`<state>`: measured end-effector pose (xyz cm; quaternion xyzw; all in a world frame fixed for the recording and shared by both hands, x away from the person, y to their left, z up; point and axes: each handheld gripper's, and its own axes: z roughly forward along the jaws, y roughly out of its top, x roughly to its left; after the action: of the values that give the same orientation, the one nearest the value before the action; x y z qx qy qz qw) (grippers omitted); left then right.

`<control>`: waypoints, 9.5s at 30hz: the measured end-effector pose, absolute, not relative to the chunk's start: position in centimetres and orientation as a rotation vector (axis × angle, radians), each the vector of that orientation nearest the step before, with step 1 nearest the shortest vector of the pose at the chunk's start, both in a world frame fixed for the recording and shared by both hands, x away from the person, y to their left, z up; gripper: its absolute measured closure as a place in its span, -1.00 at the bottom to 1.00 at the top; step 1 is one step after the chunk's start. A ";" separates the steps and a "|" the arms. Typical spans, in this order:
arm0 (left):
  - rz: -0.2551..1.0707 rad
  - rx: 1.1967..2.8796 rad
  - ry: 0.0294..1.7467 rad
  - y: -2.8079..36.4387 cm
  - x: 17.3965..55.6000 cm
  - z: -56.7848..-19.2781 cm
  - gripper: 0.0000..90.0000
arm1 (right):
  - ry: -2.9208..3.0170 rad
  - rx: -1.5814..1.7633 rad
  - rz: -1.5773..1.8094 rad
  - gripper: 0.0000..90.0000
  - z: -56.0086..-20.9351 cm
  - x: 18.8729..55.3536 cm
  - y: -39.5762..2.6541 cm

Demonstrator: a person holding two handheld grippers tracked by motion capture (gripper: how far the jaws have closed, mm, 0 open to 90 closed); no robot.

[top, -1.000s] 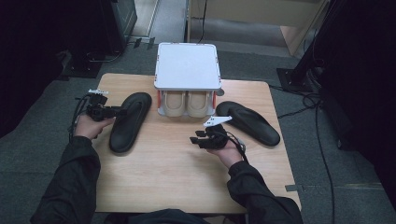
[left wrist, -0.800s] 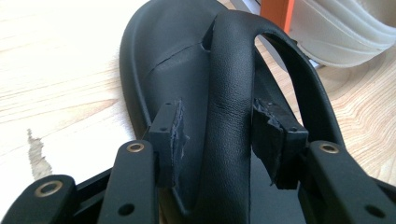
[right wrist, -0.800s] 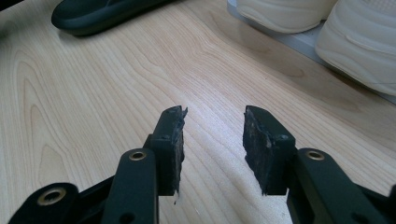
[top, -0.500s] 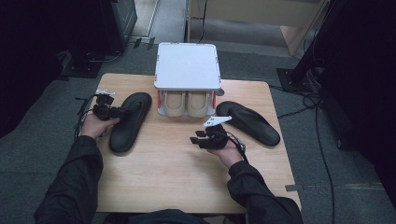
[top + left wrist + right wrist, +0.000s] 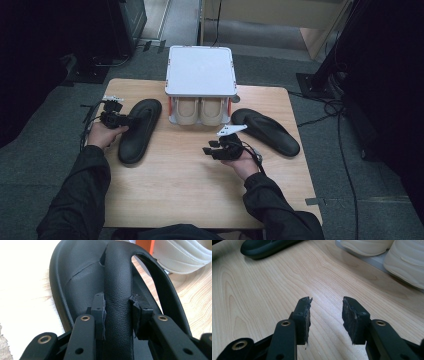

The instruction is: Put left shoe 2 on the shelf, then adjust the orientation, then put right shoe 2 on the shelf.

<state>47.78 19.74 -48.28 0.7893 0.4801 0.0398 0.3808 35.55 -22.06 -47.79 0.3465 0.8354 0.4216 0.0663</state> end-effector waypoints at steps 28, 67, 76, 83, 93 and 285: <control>0.124 1.897 1.340 21.4 47.5 -45.0 0.52 | 2.497 1.063 1.292 0.30 -47.6 35.9 -22.5; 0.215 1.905 1.318 17.9 52.1 -30.9 0.52 | 2.478 1.057 1.306 0.31 -47.3 35.9 -22.9; 0.247 1.912 1.306 15.6 53.7 -28.6 0.52 | 2.469 1.052 1.322 0.31 -47.1 35.8 -23.0; 0.228 1.919 1.302 13.0 55.4 -28.0 0.52 | 2.465 1.046 1.345 0.30 -47.0 35.7 -23.0; 0.199 1.906 1.294 9.0 57.9 -28.5 0.52 | 2.450 1.036 1.371 0.31 -46.7 35.6 -23.6; 0.234 1.999 1.029 13.0 43.9 -43.6 0.12 | 2.178 1.455 1.103 0.51 -49.8 39.3 -38.5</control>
<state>43.87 12.97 -43.56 0.7998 0.4119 0.0938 0.4265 39.34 -38.54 -49.83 0.5061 0.7579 0.3837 0.1491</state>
